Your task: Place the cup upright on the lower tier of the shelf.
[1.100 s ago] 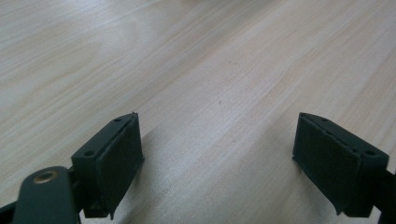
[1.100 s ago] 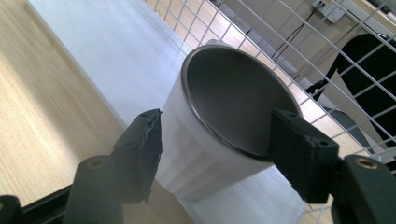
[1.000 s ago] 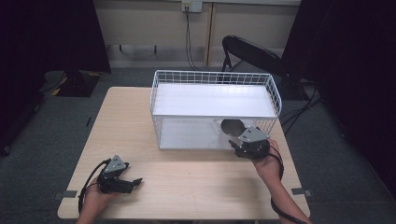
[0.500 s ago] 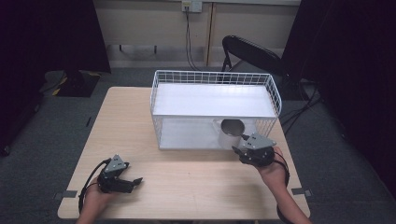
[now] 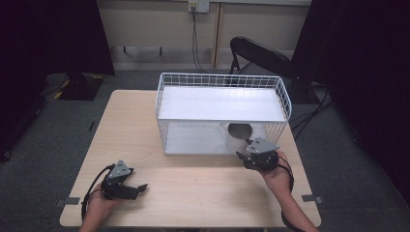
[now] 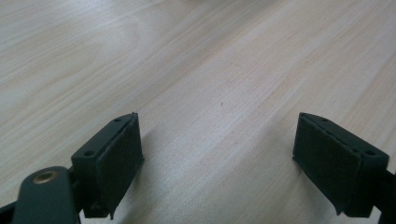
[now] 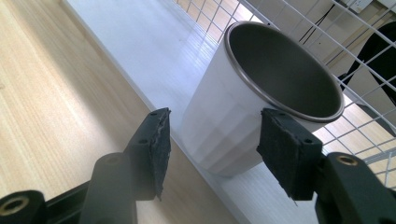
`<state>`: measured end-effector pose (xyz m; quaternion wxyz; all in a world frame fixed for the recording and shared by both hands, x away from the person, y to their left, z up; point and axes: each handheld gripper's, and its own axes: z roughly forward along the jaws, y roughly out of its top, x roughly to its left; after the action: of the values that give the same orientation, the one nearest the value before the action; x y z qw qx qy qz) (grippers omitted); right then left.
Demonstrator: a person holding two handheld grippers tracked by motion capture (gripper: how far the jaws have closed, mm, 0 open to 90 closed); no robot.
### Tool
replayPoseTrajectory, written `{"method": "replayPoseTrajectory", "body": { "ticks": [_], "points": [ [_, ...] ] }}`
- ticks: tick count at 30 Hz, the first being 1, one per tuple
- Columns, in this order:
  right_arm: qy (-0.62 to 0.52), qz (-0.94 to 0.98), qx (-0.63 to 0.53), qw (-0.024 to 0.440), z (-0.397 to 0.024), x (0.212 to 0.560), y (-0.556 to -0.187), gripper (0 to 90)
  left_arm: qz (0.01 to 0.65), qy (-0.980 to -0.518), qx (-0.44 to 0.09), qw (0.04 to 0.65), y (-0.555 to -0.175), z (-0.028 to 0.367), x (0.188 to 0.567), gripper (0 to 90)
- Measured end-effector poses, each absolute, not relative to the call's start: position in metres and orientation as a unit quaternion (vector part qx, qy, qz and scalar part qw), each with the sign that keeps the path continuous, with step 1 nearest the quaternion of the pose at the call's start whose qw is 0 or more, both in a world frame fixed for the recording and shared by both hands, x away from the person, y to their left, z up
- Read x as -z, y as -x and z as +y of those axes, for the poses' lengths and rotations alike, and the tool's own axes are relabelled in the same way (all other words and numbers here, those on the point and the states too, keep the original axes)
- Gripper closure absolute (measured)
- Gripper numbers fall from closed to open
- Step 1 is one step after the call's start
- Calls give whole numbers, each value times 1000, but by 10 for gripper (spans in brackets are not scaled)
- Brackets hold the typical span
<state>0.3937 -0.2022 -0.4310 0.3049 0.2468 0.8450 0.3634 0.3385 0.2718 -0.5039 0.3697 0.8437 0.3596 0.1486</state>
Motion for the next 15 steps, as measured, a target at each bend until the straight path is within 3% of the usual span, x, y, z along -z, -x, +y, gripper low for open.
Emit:
{"method": "replayPoseTrajectory", "body": {
  "ticks": [15],
  "points": [
    [-249, 844, -360, 309, -194, 431, -410, 424, 360, -844, -148, 370, -339, 272, 504, 150]
  ]
}}
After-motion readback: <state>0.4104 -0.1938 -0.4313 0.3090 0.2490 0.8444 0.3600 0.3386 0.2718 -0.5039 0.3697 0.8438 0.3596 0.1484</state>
